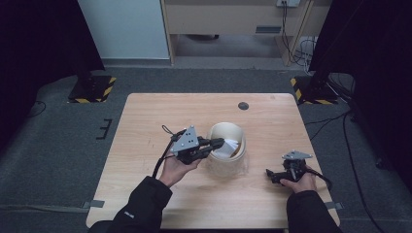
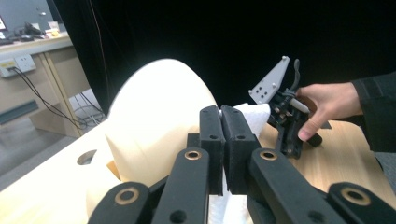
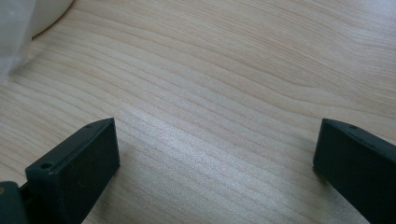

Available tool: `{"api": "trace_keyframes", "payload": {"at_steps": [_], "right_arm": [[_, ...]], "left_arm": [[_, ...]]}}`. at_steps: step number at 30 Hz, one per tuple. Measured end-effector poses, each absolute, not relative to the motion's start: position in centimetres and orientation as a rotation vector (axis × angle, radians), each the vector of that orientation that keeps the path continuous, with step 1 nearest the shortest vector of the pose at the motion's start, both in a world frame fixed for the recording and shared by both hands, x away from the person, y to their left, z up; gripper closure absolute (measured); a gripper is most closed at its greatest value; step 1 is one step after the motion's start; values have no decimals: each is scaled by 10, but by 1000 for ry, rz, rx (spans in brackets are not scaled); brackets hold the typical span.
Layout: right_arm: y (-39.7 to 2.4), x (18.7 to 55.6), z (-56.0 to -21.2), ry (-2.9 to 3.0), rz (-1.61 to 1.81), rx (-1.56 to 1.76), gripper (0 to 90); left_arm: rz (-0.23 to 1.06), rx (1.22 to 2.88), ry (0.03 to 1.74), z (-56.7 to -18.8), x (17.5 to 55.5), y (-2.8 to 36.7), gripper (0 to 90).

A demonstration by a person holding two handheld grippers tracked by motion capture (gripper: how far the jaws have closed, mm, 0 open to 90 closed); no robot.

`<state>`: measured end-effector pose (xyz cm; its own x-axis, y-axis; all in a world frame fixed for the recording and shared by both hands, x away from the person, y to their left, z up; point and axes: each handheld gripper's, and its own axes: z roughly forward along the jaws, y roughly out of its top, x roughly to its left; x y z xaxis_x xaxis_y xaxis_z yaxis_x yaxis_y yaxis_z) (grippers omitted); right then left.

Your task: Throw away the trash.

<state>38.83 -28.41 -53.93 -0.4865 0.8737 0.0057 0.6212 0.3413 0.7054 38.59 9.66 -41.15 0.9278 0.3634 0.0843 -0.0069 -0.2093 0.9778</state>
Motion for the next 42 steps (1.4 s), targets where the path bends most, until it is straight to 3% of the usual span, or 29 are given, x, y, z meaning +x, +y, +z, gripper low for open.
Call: {"api": "trace_keyframes", "payload": {"at_steps": [11,21,27,42], "right_arm": [[-284,388,-539,2238,928,1317,5],[-284,388,-539,2238,928,1316,5],[-284,388,-539,2238,928,1316,5],[-284,388,-539,2238,929,1317,5]], "left_arm": [[287,1791,351,-424,384,95,844],[259,1753,426,-426,376,108,671],[234,1726,520,-429,363,137,582],[290,1830,892,-479,358,210,339]]}}
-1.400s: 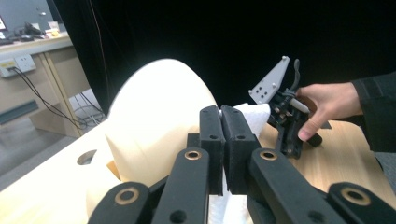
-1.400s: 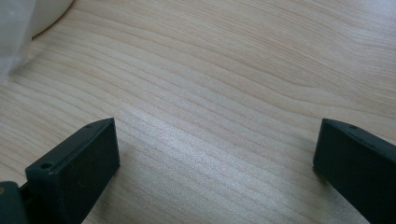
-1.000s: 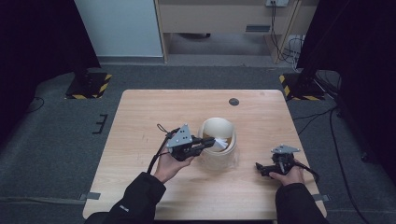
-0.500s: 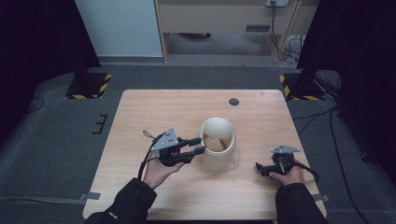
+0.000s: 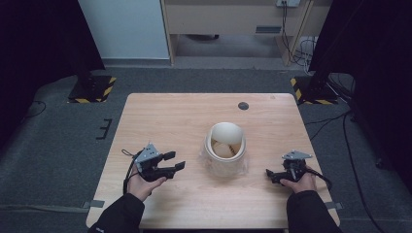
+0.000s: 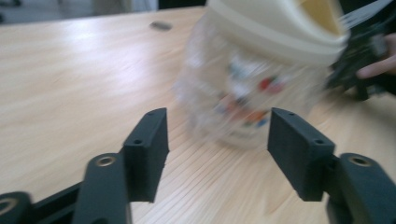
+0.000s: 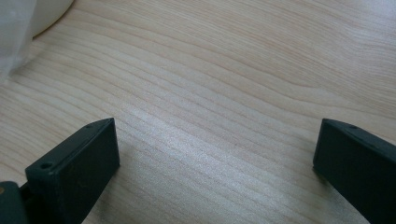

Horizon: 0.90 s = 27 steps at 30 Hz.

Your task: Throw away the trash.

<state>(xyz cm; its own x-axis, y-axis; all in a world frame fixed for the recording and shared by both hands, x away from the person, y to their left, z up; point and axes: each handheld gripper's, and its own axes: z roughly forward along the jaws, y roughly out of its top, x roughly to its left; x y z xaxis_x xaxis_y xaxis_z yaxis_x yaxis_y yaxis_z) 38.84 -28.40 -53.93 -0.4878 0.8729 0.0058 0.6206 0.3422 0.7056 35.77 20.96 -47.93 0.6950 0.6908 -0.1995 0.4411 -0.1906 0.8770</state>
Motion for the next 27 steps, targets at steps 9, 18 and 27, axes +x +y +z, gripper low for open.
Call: {"api": "trace_keyframes", "payload": {"at_steps": [9,18,27], "right_arm": [[-284,388,-539,2238,929,1316,5],[-284,388,-539,2238,929,1317,5],[-284,388,-539,2238,929,1316,5]], "left_arm": [[413,1981,1104,-505,371,230,205],[441,2028,1212,-516,380,241,155],[437,2084,1288,-526,385,246,122]]}}
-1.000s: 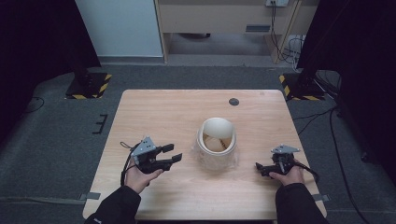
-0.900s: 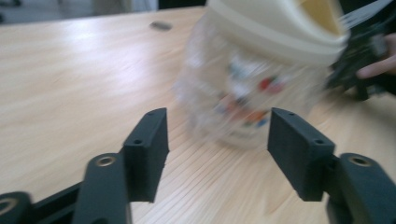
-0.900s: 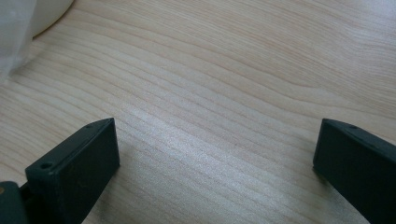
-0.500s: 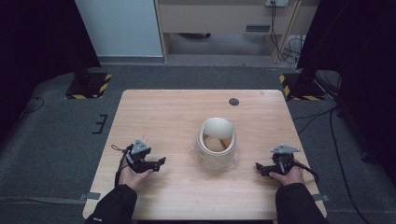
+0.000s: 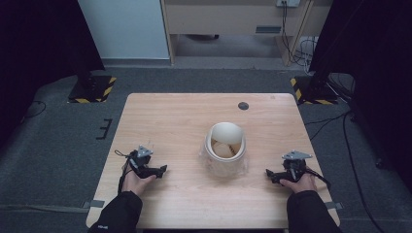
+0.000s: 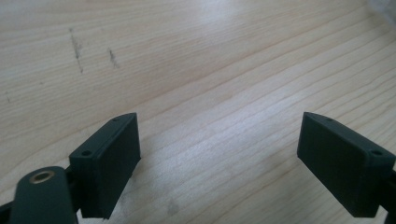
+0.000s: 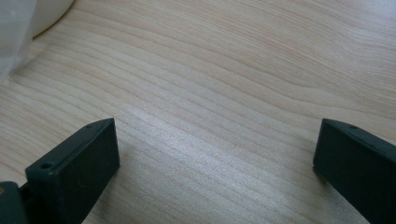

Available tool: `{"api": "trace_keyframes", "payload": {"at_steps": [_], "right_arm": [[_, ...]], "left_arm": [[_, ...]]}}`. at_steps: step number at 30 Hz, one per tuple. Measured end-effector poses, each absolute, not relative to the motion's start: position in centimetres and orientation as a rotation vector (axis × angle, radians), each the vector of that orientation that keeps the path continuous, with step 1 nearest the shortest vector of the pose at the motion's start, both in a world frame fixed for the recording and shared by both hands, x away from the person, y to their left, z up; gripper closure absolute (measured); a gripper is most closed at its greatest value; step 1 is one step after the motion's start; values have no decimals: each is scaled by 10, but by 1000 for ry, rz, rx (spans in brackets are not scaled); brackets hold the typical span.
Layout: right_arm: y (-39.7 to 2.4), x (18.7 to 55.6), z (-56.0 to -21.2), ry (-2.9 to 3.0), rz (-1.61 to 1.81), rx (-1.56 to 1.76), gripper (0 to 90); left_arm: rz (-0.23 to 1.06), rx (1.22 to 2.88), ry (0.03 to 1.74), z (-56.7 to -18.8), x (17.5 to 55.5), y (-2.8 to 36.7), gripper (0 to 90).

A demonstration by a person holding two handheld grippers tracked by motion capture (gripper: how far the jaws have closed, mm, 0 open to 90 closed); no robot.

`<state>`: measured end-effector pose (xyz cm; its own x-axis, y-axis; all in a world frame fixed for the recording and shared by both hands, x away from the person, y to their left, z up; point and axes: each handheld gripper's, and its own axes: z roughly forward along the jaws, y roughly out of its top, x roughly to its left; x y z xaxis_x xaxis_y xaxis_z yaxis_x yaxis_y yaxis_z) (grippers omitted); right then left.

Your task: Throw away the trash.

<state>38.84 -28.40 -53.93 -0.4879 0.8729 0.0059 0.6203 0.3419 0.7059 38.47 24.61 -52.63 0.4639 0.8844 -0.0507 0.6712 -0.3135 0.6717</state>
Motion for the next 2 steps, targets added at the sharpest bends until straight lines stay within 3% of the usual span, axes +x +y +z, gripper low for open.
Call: {"api": "trace_keyframes", "payload": {"at_steps": [2], "right_arm": [[-284,388,-539,2238,929,1317,5]], "left_arm": [[435,2092,1294,-527,385,246,109]]}}
